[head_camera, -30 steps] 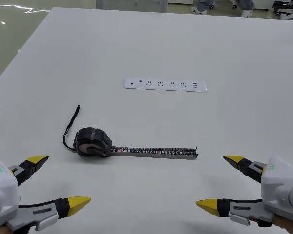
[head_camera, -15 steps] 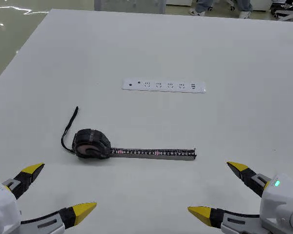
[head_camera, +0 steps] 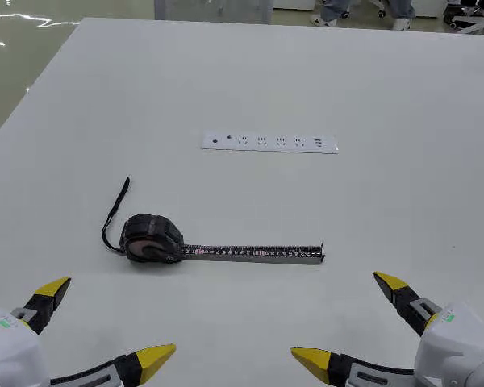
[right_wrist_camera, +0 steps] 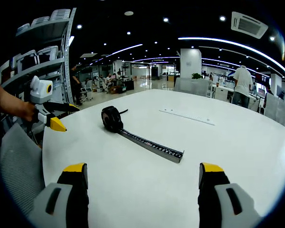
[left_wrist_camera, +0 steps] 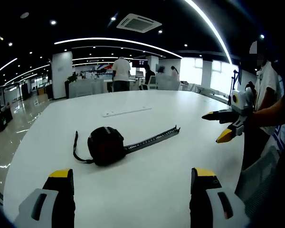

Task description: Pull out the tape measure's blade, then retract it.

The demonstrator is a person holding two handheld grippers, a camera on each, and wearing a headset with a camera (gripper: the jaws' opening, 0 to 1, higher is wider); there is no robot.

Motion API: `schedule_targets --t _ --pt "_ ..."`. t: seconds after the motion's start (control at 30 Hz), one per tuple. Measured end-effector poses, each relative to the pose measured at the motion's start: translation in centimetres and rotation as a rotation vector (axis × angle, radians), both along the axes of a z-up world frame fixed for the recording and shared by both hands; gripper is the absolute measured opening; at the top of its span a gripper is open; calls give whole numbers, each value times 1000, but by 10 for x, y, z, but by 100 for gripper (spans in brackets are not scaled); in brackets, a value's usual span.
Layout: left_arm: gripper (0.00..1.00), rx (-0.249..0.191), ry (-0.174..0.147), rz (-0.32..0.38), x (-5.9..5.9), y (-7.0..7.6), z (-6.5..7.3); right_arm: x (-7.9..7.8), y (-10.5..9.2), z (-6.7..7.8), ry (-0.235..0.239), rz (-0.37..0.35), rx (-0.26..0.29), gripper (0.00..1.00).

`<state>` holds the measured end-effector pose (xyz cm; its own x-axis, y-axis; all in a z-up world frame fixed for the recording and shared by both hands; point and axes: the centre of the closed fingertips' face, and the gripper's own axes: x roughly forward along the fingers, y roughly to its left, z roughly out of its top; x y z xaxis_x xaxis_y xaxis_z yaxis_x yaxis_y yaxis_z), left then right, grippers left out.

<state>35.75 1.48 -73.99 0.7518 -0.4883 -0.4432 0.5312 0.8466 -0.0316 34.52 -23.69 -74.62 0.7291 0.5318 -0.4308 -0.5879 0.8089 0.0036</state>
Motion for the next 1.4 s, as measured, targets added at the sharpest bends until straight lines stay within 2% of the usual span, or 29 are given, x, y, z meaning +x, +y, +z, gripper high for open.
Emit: schedule_targets --t 0.17,0.23,0.6,0.93,1.4 --pt "100 1 16 18 -3 -2 -3 -1 2 0 6 -20 14 100" --pt "100 -2 1 51 -2 -2 1 -4 7 -1 8 -19 14 100" --pt "100 -1 -11 104 2 -2 6 -8 13 -1 14 -21 21 100" --pt "100 2 -21 112 1 -7 9 -7 13 0 14 -17 17 100" --pt "100 25 -32 129 6 -12 11 -9 8 -6 35 -10 14 97"
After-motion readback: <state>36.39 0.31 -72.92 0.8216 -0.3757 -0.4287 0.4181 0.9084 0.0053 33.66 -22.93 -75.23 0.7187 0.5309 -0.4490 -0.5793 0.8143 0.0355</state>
